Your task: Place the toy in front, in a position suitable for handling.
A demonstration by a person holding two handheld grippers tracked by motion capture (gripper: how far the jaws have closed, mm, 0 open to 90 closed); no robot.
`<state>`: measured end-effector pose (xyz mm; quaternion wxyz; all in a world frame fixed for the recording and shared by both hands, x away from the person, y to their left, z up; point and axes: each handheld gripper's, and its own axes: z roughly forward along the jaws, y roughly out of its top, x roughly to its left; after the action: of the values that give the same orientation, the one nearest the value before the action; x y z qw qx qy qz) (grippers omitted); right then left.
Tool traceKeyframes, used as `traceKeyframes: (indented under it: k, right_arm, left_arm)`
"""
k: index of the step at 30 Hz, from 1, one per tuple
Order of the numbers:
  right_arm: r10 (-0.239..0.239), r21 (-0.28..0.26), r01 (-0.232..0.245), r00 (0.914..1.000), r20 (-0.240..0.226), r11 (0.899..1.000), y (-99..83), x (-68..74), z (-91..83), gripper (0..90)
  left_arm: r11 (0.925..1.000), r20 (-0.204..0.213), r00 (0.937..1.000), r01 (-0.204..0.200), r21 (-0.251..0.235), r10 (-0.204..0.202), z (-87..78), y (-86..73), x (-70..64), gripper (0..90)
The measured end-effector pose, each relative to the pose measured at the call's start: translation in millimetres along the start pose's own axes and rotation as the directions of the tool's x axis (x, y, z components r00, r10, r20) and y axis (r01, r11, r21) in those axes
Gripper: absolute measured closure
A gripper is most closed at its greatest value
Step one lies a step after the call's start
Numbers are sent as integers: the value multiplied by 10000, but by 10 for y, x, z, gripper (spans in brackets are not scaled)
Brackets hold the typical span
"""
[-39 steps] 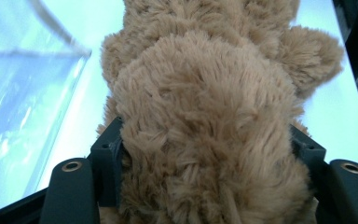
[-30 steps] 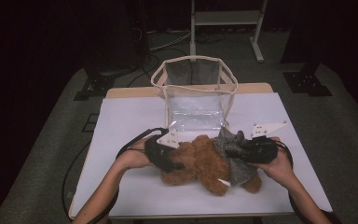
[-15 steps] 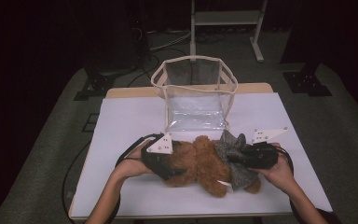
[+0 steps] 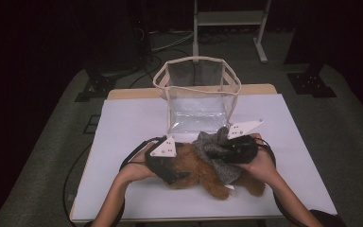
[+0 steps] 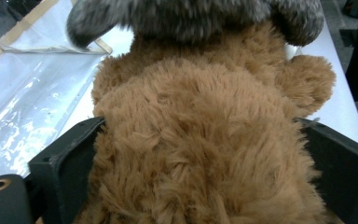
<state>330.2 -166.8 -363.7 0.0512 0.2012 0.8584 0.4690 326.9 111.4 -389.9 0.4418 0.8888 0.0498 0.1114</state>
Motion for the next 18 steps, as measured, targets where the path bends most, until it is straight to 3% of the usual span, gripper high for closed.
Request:
traceKeyframes:
  k: [3, 6, 9, 12, 15, 18]
  right_arm:
    - [8, -136, -6, 9999, 111, 9999, -19, -9, -45, 716]
    - [491, -430, -473, 9979, 422, 9980, -126, -97, -243, 715]
    - [1257, -800, -1179, 9870, 1002, 9898, -278, -234, -482, 717]
    - [1745, -1086, -1632, 9791, 1044, 9806, -345, -307, -584, 720]
    - [1607, -904, -1531, 9835, 835, 9841, -294, -275, -491, 719]
    - [1097, -430, -1073, 9922, 596, 9933, -190, -178, -233, 717]
  left_arm:
    - [9999, -173, 9998, -42, -99, 40, -79, 18, -15, 53]
    - [9995, -249, 9997, 30, -303, -37, -157, 6, -9, 54]
    - [9990, -377, 9991, 173, -408, -188, -205, -44, 17, 53]
    - [9969, -251, 9984, 485, -616, -501, -188, -93, 39, 53]
    - [9960, -7, 9979, 653, -615, -655, -97, -127, 30, 49]
    - [9971, -93, 9982, 585, -489, -590, -14, -146, 10, 6]
